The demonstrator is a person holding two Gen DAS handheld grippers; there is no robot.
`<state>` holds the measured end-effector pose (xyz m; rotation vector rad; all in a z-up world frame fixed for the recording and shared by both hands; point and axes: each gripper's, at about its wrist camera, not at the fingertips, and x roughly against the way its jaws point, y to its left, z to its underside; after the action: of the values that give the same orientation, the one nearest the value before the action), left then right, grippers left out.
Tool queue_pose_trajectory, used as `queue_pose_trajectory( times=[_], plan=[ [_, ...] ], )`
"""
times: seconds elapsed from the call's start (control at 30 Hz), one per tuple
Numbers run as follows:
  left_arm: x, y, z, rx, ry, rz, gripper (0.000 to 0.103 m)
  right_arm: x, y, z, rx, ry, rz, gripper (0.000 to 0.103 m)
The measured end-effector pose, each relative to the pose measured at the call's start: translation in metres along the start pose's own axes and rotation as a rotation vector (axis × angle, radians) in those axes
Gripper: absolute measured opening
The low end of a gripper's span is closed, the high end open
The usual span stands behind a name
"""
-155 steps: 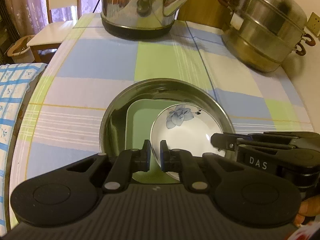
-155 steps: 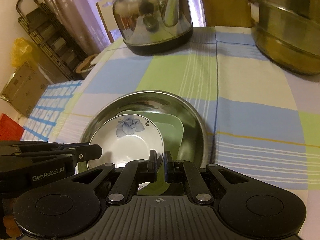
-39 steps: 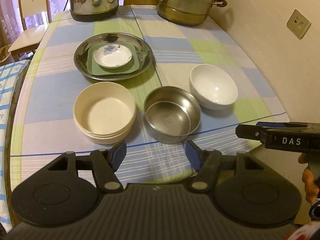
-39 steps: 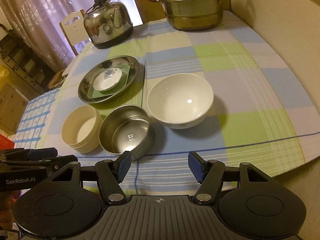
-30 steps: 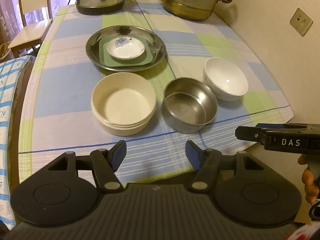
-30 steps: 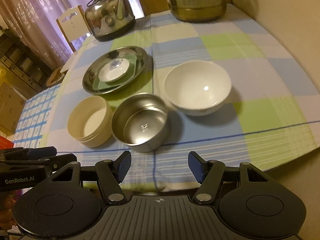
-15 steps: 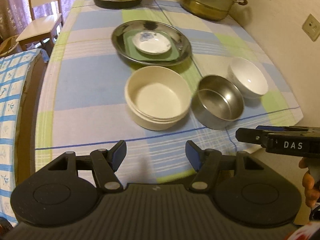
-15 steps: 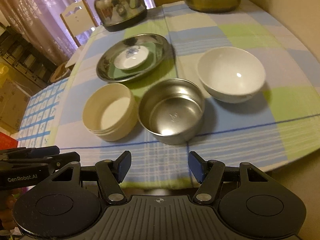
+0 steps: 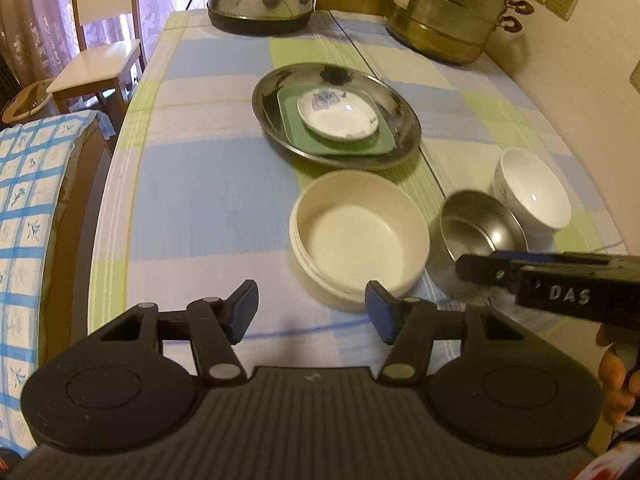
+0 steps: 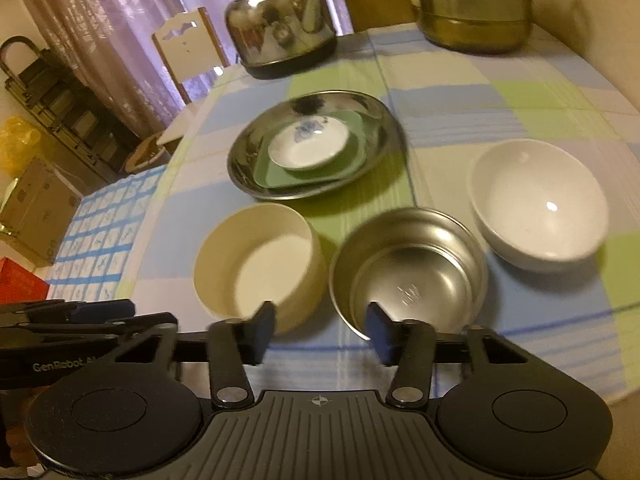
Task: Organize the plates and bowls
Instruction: 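Move the left gripper forward to the rim of the cream bowl, then close the left gripper on the rim of the cream bowl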
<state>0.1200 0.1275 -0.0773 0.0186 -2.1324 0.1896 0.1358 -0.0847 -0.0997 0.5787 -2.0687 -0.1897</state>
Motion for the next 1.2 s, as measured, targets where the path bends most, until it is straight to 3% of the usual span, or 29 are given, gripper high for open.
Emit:
queue_pose_trajectory(
  times=[0.27,0.93,1.2],
  plan=[
    [-0.021,0.004,-0.018,-0.012,-0.012,-0.007,0.048,-0.027,0.008,-0.005,-0.038,0.046,-0.026,0.033],
    [-0.059,0.009,-0.029,-0.035,0.052,0.019,0.035,-0.058,0.014,-0.017,-0.055,0.065,0.067,0.022],
    [-0.065,0.011,-0.029,-0.028,0.070,0.035,0.019,-0.064,0.012,-0.023,-0.037,0.057,0.081,0.013]
  ],
)
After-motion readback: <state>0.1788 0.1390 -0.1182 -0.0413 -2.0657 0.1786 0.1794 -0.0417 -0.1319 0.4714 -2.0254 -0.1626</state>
